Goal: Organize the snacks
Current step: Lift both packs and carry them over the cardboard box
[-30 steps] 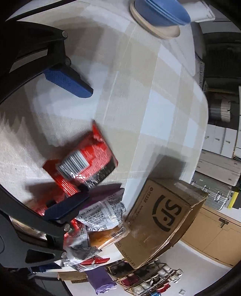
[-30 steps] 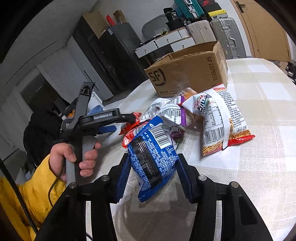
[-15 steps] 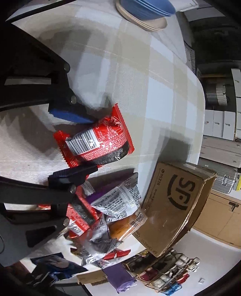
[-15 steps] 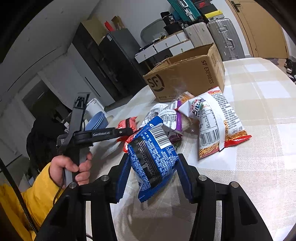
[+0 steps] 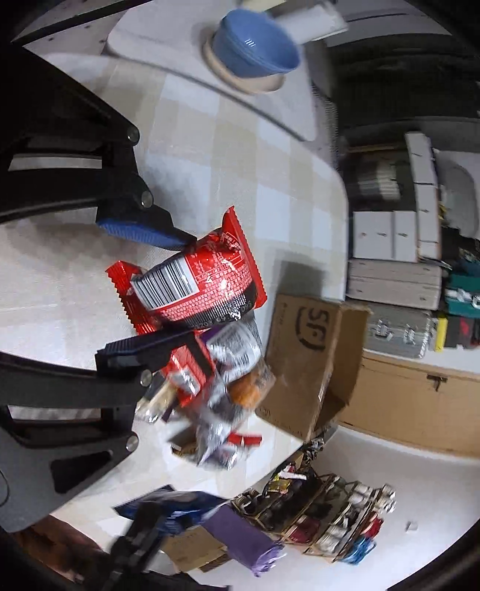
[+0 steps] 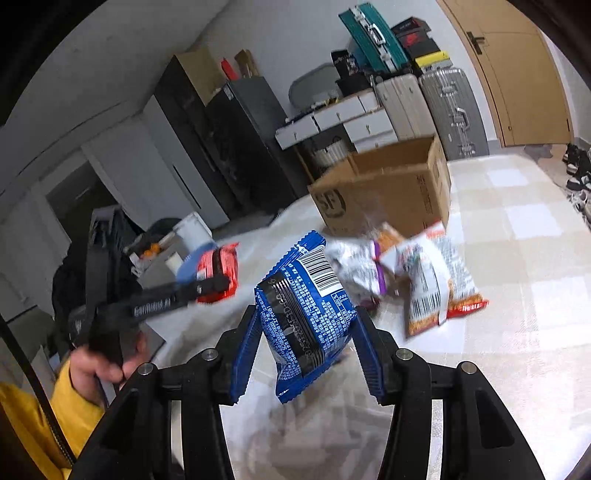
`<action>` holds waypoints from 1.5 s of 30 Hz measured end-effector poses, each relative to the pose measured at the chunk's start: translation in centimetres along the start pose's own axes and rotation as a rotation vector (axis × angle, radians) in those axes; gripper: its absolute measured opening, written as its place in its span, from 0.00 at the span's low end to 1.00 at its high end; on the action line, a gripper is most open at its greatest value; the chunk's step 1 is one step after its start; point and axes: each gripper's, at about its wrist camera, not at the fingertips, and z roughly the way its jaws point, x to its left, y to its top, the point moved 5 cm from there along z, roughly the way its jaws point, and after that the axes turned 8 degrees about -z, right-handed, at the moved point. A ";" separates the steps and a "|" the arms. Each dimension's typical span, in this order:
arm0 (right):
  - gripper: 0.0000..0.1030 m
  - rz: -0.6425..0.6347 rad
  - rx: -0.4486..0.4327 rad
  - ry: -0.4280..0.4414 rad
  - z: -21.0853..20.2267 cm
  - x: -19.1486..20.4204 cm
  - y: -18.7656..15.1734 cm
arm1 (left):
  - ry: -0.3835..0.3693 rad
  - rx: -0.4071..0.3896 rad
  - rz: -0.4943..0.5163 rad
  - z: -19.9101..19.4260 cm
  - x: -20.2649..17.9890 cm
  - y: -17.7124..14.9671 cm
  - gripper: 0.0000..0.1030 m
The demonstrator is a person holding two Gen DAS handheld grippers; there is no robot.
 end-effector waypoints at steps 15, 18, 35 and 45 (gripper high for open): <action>0.49 -0.026 -0.131 0.023 -6.2 5.0 4.3 | -0.146 -0.141 0.075 -12.1 -5.6 -0.8 0.39; 0.49 -0.032 -0.139 0.018 -6.7 5.3 4.4 | -0.160 -0.152 0.089 -13.7 -6.3 -1.2 0.39; 0.49 -0.068 -0.153 -0.018 -7.0 4.3 6.8 | -0.195 -0.174 0.095 -14.5 -7.1 1.1 0.39; 0.49 -0.096 -0.148 -0.007 -4.8 1.7 12.9 | -0.208 -0.180 0.084 -11.5 -7.3 8.6 0.39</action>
